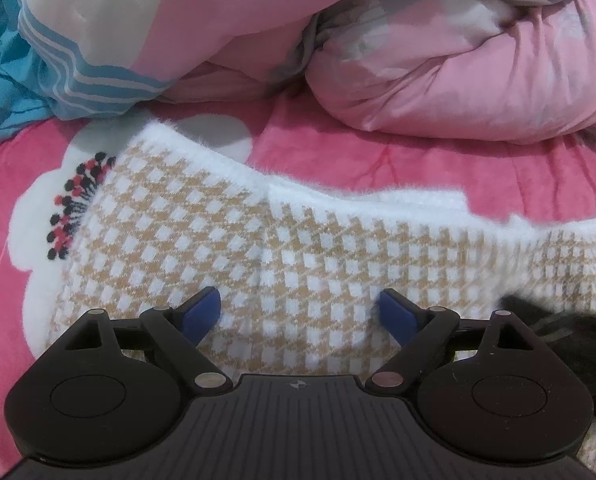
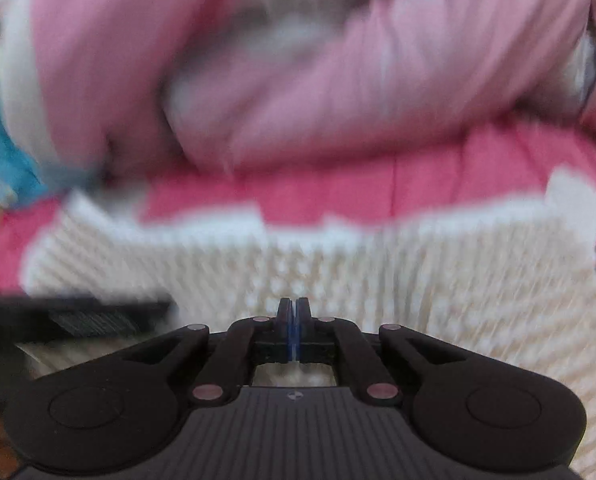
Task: Fold clothes
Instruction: 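Pat the folded cardigan flat with both grippers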
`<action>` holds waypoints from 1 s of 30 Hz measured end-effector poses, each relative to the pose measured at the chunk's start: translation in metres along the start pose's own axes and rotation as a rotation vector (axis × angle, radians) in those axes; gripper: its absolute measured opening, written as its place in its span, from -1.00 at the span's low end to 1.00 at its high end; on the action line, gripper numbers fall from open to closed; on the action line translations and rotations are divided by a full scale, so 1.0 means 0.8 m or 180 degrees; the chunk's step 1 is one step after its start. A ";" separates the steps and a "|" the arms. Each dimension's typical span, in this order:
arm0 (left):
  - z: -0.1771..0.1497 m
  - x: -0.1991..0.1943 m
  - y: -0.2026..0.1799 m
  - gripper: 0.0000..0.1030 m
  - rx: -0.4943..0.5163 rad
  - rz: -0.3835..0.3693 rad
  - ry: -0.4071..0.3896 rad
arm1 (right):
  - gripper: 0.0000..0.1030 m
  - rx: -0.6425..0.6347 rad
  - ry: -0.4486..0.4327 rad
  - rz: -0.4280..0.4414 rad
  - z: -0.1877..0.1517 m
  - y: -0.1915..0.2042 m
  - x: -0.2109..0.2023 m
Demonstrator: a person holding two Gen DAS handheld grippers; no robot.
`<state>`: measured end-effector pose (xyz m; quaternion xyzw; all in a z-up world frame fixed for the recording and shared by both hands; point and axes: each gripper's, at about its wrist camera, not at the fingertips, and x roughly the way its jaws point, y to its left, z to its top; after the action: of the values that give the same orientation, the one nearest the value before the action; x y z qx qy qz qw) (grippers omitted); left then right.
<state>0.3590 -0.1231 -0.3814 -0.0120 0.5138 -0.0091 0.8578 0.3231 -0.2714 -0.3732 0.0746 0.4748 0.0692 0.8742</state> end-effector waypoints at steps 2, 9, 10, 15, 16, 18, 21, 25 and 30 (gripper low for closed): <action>-0.005 -0.012 0.002 0.59 0.0034 -0.0044 -0.0082 | -1.00 -0.0037 -0.0015 -0.0026 -0.001 0.005 0.003; -0.066 -0.101 0.031 0.61 0.0082 -0.0232 -0.0468 | -1.00 -0.0050 -0.0037 0.0205 -0.009 0.025 -0.064; -0.079 -0.106 0.034 0.61 0.0135 -0.0203 -0.0455 | -1.00 -0.0083 0.0036 0.0227 -0.017 0.030 -0.062; -0.125 -0.064 0.035 0.75 0.0473 0.0061 -0.0254 | -1.00 -0.0247 0.0182 0.0148 -0.048 0.044 -0.024; -0.125 -0.065 0.035 0.75 0.0498 0.0059 -0.0293 | -1.00 -0.0196 0.0222 0.0125 -0.043 0.046 -0.025; -0.118 -0.078 0.039 0.63 0.0424 -0.0010 -0.0301 | -1.00 -0.0160 0.0235 0.0097 -0.038 0.050 -0.039; -0.116 -0.107 0.054 0.63 0.0250 -0.0127 -0.0395 | -1.00 -0.0223 0.0100 0.0250 -0.046 0.059 -0.086; -0.138 -0.093 0.063 0.69 0.0263 -0.0091 -0.0288 | -1.00 -0.0324 0.0275 0.0255 -0.084 0.071 -0.085; -0.130 -0.085 0.063 0.78 0.0319 -0.0102 -0.0305 | -1.00 -0.0341 0.0393 0.0088 -0.087 0.084 -0.067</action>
<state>0.2355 -0.0720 -0.3715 0.0223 0.4707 -0.0480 0.8807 0.2322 -0.2112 -0.3532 0.0299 0.5223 0.1109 0.8450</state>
